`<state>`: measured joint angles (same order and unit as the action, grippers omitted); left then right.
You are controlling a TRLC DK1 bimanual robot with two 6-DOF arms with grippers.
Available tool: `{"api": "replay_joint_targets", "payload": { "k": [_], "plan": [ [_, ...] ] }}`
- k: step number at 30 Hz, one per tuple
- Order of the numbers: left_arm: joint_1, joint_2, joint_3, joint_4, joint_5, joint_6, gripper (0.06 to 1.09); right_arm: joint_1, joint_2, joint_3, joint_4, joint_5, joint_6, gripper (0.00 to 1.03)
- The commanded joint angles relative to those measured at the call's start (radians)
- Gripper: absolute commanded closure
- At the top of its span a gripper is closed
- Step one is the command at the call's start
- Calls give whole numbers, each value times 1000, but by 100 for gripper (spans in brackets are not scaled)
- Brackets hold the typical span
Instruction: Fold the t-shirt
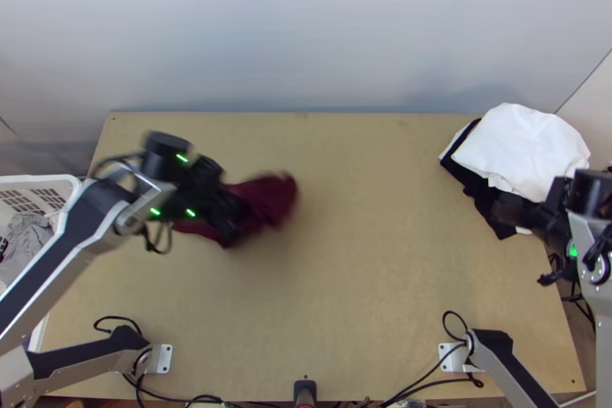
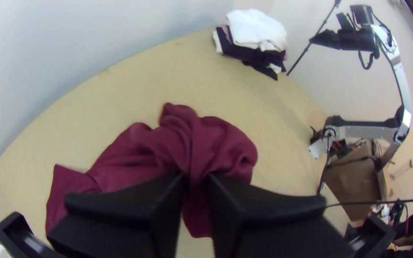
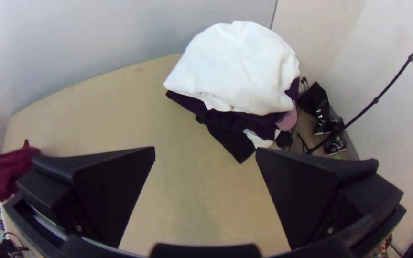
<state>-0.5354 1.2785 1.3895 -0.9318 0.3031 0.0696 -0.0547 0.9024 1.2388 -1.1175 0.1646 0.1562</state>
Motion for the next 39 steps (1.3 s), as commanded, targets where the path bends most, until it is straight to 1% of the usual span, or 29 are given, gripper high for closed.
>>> {"api": "replay_joint_targets", "payload": {
  "k": [1, 4, 7, 9, 11, 13, 14, 15, 17, 18, 20, 22, 23, 26, 29, 31, 35, 36, 38, 39],
  "plan": [
    [-216, 47, -50, 13, -36, -19, 9, -66, -125, -136, -24, 0, -6, 5],
    [-201, 47, -14, -1, -33, -25, 9, -54, -129, -147, -56, -4, 0, 5],
    [-196, 25, 43, -59, 8, -27, 9, -23, -131, -139, -77, -5, 2, 5],
    [-179, 2, 52, -108, 4, -5, 9, 3, -126, -133, -91, -31, 2, 5],
    [-98, -21, 11, -159, -4, 61, 10, 62, -120, -139, -96, -45, 0, 5],
    [28, -44, -80, -196, -42, 154, 10, 125, -102, -144, -100, -50, -6, 5],
    [101, -48, -130, -211, -71, 199, 11, 154, -85, -142, -105, -73, -7, 5],
    [167, -50, -170, -229, -85, 219, 11, 184, -68, -139, -111, -111, -7, 5],
    [288, -50, -225, -306, -84, 288, 11, 246, -20, -133, -120, -188, -6, 5],
    [324, -59, -253, -328, -85, 303, 11, 279, 10, -128, -122, -212, -3, 5],
    [379, -93, -320, -328, -110, 338, 11, 355, 76, -125, -120, -244, -3, 5],
    [419, -114, -374, -295, -139, 346, 11, 455, 153, -142, -123, -246, -24, 5],
    [428, -116, -388, -292, -139, 346, 11, 501, 191, -156, -119, -246, -43, 5],
    [402, -108, -411, -277, -142, 348, 11, 618, 331, -173, -76, -246, -55, 5],
    [377, -107, -402, -239, -216, 352, 11, 711, 495, -111, -56, -243, -72, 5],
    [393, -105, -385, -219, -236, 364, 11, 748, 593, -42, -31, -243, -73, 5],
    [413, -91, -345, -199, -233, 363, 11, 783, 741, 59, 56, -243, -67, 5],
    [411, -91, -340, -183, -233, 357, 11, 788, 770, 83, 65, -243, -61, 6],
    [396, -93, -339, -171, -233, 351, 11, 805, 811, 116, 84, -243, -60, 10],
    [387, -93, -342, -173, -234, 348, 11, 813, 826, 120, 96, -243, -60, 10]
  ]
}}
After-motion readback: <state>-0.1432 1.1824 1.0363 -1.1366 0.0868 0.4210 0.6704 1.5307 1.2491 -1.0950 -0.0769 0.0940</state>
